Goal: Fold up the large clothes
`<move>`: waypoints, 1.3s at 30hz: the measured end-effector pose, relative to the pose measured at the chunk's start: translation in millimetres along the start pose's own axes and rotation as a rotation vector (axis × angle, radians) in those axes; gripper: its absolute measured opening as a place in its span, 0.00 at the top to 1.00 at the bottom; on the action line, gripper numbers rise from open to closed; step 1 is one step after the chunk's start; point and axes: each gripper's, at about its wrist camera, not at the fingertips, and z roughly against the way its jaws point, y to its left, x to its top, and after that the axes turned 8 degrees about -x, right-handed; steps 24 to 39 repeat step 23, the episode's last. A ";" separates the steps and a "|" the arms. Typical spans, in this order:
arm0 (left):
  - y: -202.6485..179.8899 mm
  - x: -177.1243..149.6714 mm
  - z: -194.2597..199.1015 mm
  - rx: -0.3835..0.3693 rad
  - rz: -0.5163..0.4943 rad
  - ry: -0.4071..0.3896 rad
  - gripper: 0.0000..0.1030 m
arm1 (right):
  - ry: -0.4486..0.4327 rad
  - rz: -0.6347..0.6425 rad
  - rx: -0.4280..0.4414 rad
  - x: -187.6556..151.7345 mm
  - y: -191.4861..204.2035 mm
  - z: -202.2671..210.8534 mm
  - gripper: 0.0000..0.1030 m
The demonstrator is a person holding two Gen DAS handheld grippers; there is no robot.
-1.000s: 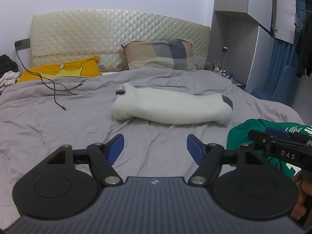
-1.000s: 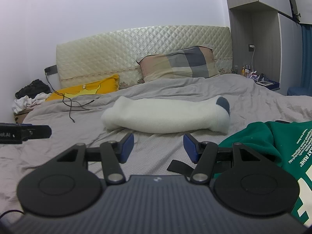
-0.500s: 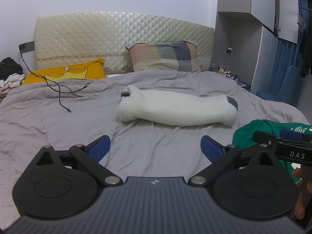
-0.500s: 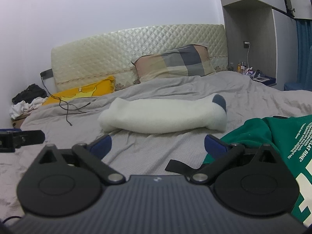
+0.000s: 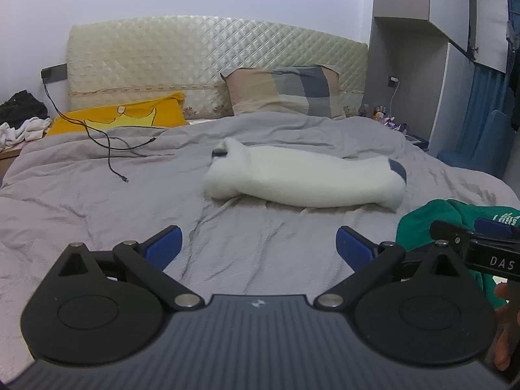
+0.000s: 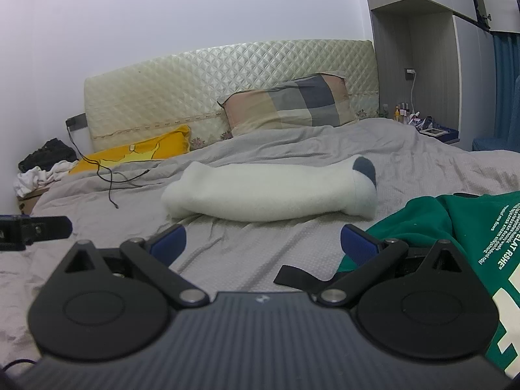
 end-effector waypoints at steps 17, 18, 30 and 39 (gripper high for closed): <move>-1.4 1.0 3.6 0.013 0.000 -0.001 0.01 | 0.000 -0.001 -0.004 -1.3 -1.6 -0.5 0.00; -1.9 0.9 4.1 0.012 0.000 -0.002 0.01 | 0.000 -0.001 -0.004 -1.3 -1.6 -0.5 0.00; -3.9 0.4 5.1 0.003 -0.001 -0.003 0.01 | 0.000 -0.002 -0.003 -0.8 -1.8 -0.9 0.00; -3.9 0.4 5.1 0.003 -0.001 -0.003 0.01 | 0.000 -0.002 -0.003 -0.8 -1.8 -0.9 0.00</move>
